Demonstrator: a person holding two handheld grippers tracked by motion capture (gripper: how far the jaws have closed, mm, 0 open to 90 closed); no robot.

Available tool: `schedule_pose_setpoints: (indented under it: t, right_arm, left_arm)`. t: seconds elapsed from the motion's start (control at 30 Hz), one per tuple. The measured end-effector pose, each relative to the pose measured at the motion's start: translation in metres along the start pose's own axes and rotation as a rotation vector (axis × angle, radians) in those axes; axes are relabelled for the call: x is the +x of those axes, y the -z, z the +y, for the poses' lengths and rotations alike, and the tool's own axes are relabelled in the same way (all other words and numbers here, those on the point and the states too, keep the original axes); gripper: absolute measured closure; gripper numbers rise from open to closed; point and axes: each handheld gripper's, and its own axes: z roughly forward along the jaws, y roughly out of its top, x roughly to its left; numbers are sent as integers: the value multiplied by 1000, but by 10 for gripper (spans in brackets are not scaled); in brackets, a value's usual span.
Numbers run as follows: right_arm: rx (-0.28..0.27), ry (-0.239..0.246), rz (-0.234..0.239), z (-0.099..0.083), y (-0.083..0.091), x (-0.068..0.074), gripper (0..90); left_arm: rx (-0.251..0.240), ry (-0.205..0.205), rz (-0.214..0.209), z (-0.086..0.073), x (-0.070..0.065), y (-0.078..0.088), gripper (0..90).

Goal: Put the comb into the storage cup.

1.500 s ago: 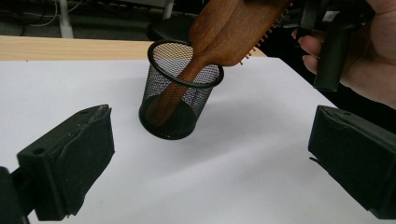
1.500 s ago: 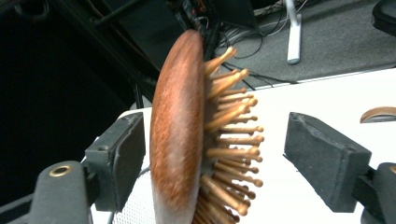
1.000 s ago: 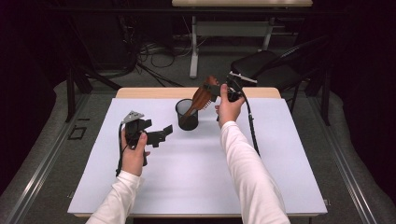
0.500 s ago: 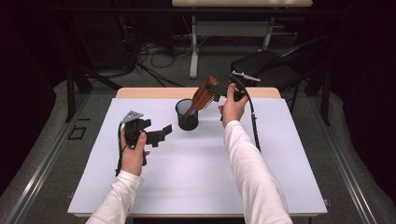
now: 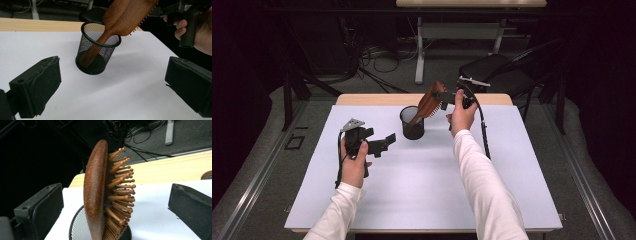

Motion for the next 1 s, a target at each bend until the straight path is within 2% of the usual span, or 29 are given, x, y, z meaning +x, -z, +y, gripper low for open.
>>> schedule_pose_setpoints:
  t: [0.4,0.67,1.0]
  right_arm:
    - [18,56,18,1,9,4,0]
    - [15,74,24,4,21,1,0]
    - [51,118,51,2,38,-2,3]
  left_arm:
    - [-8,13,-12,1,2,5,4]
    - [-11,36,-26,3,6,7,4]
    - [-15,55,-26,4,9,9,4]
